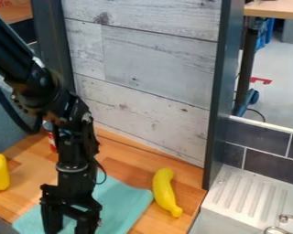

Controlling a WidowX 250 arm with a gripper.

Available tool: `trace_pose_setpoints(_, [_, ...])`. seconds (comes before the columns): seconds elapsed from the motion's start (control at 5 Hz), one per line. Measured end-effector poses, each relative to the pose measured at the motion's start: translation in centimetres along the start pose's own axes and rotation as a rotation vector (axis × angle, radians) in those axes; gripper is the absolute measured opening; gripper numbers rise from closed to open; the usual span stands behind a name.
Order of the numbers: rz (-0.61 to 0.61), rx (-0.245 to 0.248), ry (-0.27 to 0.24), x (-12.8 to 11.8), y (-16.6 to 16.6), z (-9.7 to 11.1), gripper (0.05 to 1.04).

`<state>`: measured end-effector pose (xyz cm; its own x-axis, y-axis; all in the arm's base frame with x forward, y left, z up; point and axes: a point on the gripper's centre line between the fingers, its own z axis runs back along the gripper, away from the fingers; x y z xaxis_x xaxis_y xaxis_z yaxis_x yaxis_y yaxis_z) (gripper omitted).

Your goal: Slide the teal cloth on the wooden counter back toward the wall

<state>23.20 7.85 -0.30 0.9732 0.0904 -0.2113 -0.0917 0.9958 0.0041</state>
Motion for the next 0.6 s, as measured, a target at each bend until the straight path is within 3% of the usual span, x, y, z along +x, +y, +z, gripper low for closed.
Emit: trace_pose_setpoints(0.6, [0.035,0.034,-0.039,5.3,2.6,1.6,1.0])
